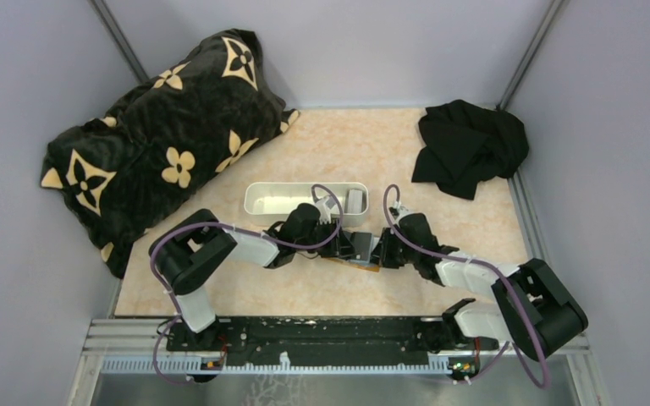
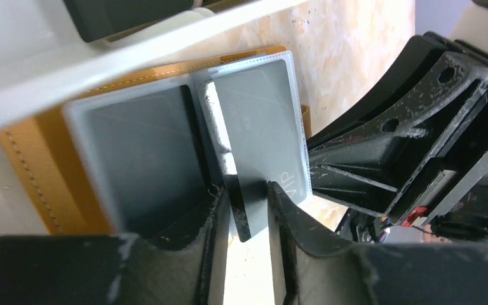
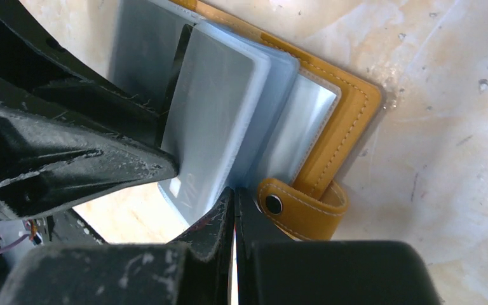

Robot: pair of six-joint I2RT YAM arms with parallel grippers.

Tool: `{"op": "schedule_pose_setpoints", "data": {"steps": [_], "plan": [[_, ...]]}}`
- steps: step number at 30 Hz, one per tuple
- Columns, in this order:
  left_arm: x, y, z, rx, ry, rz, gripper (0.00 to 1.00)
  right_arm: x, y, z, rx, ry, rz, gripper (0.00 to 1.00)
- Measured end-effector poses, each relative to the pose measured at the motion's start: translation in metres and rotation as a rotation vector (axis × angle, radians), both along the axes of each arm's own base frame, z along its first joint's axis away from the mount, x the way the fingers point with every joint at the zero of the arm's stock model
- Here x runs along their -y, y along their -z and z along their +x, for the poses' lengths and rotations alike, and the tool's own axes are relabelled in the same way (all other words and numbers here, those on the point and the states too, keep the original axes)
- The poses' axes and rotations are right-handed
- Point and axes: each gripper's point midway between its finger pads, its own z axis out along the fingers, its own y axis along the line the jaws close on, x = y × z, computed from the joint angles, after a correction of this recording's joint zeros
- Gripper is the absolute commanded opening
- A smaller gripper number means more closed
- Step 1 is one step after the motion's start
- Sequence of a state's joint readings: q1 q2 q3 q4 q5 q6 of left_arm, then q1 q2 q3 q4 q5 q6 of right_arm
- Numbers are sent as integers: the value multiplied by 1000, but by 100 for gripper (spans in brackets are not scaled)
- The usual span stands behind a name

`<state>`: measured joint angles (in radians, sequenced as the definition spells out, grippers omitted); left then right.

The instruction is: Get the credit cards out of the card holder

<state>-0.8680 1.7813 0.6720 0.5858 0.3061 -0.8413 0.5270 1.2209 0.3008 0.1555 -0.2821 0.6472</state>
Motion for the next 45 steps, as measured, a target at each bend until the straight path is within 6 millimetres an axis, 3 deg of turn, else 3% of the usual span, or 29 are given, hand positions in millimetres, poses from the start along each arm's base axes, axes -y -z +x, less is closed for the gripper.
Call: {"op": "schedule_pose_setpoints", "data": {"steps": [7, 15, 21, 24, 29, 41, 42, 44, 45], "plan": [[-3, 0, 5, -10, -17, -2, 0, -4, 0, 1, -8, -8, 24, 0], [-2, -6, 5, -9, -20, -16, 0, -3, -2, 1, -3, -1, 23, 0], [-4, -3, 0, -12, -11, -19, 0, 16, -8, -6, 13, 30, -51, 0], [-7, 0, -4, -22, -8, -16, 0, 24, -20, -7, 41, 38, -84, 0], [-8, 0, -6, -28, -7, -29, 0, 21, -41, 5, 93, 30, -82, 0], [-13, 1, -15, -58, -21, -76, 0, 9, -9, -2, -2, -9, -59, 0], [-12, 0, -15, -56, -19, -80, 2, 8, -7, -2, -6, -10, -52, 0], [-11, -1, -15, -54, -16, -89, 21, 5, -9, -1, -1, -16, -38, 0], [-10, -2, -14, -51, -15, -93, 25, 5, -10, -1, -1, -17, -32, 0]]}}
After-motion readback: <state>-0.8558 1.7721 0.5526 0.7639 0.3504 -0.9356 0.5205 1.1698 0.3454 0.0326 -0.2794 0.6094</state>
